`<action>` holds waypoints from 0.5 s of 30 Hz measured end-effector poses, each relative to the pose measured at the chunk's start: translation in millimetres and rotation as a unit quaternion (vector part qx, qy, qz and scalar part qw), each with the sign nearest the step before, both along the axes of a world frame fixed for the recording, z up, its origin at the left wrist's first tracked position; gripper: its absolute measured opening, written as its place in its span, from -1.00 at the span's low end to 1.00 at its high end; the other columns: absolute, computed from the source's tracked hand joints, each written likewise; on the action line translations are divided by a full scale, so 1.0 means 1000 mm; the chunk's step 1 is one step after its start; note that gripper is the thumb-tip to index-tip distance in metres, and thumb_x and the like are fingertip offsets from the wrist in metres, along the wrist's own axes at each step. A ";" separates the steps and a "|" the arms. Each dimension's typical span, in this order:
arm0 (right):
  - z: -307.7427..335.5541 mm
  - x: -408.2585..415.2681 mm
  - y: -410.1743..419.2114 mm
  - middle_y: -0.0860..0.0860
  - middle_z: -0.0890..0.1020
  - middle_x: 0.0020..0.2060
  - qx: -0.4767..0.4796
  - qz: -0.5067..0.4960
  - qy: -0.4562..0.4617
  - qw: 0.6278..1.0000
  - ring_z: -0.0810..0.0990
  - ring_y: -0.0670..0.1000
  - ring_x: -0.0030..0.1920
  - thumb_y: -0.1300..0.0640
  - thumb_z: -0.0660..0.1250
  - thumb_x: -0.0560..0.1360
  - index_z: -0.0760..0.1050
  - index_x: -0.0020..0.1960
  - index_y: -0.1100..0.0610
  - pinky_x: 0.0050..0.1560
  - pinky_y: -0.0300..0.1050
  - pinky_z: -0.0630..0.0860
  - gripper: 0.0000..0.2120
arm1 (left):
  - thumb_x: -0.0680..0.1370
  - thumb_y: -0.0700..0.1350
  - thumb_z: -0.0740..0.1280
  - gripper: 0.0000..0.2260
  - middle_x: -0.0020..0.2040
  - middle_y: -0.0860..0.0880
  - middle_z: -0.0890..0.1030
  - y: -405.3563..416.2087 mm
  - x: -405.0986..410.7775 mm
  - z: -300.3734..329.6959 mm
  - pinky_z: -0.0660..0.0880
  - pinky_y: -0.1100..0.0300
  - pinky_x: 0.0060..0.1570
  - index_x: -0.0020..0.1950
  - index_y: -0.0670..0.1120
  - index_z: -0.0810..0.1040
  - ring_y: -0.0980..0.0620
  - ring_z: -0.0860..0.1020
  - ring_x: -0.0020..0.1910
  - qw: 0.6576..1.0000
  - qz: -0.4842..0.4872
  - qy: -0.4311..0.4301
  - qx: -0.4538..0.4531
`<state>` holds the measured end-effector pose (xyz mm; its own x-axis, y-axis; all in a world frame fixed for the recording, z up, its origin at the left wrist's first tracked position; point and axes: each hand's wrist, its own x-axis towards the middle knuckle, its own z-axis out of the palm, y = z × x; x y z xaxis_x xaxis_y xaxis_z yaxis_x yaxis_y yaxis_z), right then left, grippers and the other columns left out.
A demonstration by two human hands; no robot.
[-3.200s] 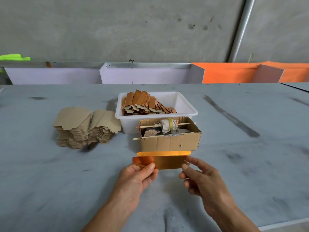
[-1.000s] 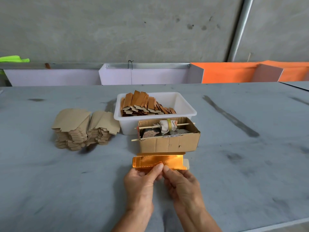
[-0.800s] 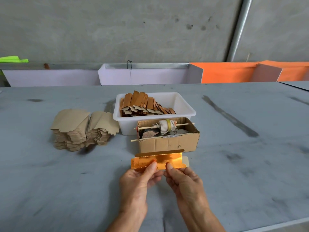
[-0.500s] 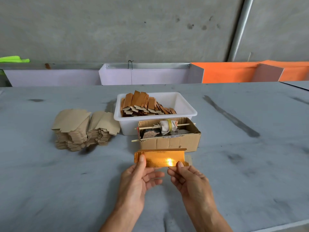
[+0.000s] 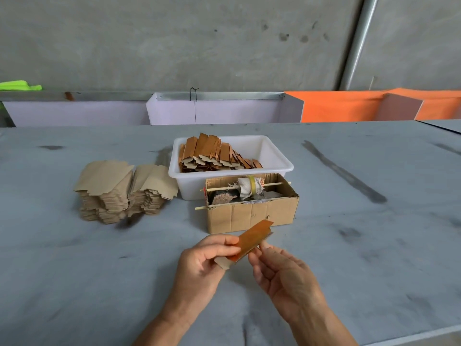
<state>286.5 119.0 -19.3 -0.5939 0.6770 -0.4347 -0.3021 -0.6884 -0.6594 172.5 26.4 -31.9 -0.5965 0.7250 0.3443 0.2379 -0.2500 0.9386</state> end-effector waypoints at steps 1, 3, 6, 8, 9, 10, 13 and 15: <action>0.000 0.000 0.000 0.15 0.65 -0.38 -0.009 0.001 -0.007 1.000 0.63 -0.02 -0.46 0.31 0.37 0.36 0.53 -0.17 0.29 -0.53 -0.28 0.52 -0.93 | 0.39 -0.53 0.33 -0.71 -0.01 -0.01 0.67 -0.002 -0.001 0.001 0.48 0.34 -0.02 -0.18 -0.18 0.71 0.08 0.61 0.03 1.000 -0.019 -0.003 -0.014; 0.000 -0.001 0.000 0.13 0.63 -0.42 -0.031 0.004 -0.019 0.999 0.59 -0.05 -0.50 0.31 0.39 0.37 0.53 -0.23 0.27 -0.56 -0.30 0.48 -0.96 | 0.39 -0.45 0.29 -0.72 0.03 0.03 0.66 -0.006 -0.004 0.004 0.46 0.37 -0.06 -0.16 -0.16 0.72 0.11 0.59 0.05 0.997 -0.057 -0.017 -0.044; -0.002 -0.003 0.000 0.10 0.61 -0.45 -0.039 0.005 -0.036 0.999 0.55 -0.08 -0.54 0.30 0.40 0.38 0.53 -0.29 0.24 -0.60 -0.32 0.44 -0.91 | 0.29 -0.24 0.21 -0.71 0.03 0.03 0.65 -0.007 -0.006 0.009 0.42 0.40 -0.12 -0.18 -0.17 0.72 0.15 0.58 0.04 0.992 -0.090 -0.037 -0.079; -0.004 -0.004 0.000 0.09 0.60 -0.47 -0.021 0.007 -0.050 0.998 0.54 -0.09 -0.55 0.31 0.40 0.38 0.53 -0.29 0.24 -0.62 -0.31 0.43 -0.91 | 0.43 -0.24 0.29 -0.81 -0.05 -0.02 0.68 -0.005 -0.005 0.011 0.43 0.42 -0.15 -0.22 -0.19 0.71 0.12 0.61 -0.03 0.993 -0.064 -0.066 -0.078; -0.005 -0.004 -0.001 0.09 0.59 -0.47 -0.011 0.008 -0.057 0.998 0.53 -0.09 -0.55 0.31 0.40 0.38 0.53 -0.29 0.23 -0.62 -0.31 0.43 -0.90 | 0.48 -0.28 0.32 -0.83 -0.12 -0.04 0.69 -0.003 -0.004 0.011 0.44 0.43 -0.17 -0.22 -0.18 0.70 0.11 0.63 -0.10 0.993 -0.039 -0.074 -0.078; -0.006 -0.004 -0.001 0.09 0.59 -0.48 -0.003 0.008 -0.064 0.998 0.53 -0.09 -0.55 0.31 0.41 0.38 0.53 -0.30 0.23 -0.62 -0.30 0.43 -0.90 | 0.49 -0.34 0.33 -0.82 -0.18 -0.06 0.70 -0.001 -0.003 0.010 0.46 0.41 -0.21 -0.21 -0.16 0.69 0.11 0.64 -0.17 0.994 -0.017 -0.078 -0.081; -0.008 -0.003 -0.002 0.10 0.59 -0.46 0.027 0.012 -0.080 0.996 0.52 -0.08 -0.54 0.30 0.42 0.39 0.54 -0.28 0.25 -0.60 -0.29 0.44 -0.91 | 0.44 -0.37 0.39 -0.79 -0.28 -0.11 0.69 0.003 -0.001 0.008 0.50 0.32 -0.30 -0.07 -0.08 0.64 0.06 0.62 -0.34 0.989 -0.002 -0.091 -0.118; -0.008 -0.003 -0.002 0.12 0.59 -0.44 0.059 0.018 -0.095 0.994 0.50 -0.08 -0.53 0.30 0.41 0.40 0.56 -0.27 0.26 -0.58 -0.27 0.43 -0.91 | 0.41 -0.37 0.42 -0.71 -0.19 -0.12 0.69 0.005 -0.002 0.008 0.51 0.28 -0.28 0.05 -0.06 0.61 0.03 0.62 -0.32 0.983 -0.015 -0.118 -0.141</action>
<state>283.8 117.4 -27.6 -0.5339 0.7095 -0.4600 -0.1413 -0.6112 -0.7788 170.2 31.1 -24.0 -0.6126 0.7902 -0.0192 0.0009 0.0250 0.9997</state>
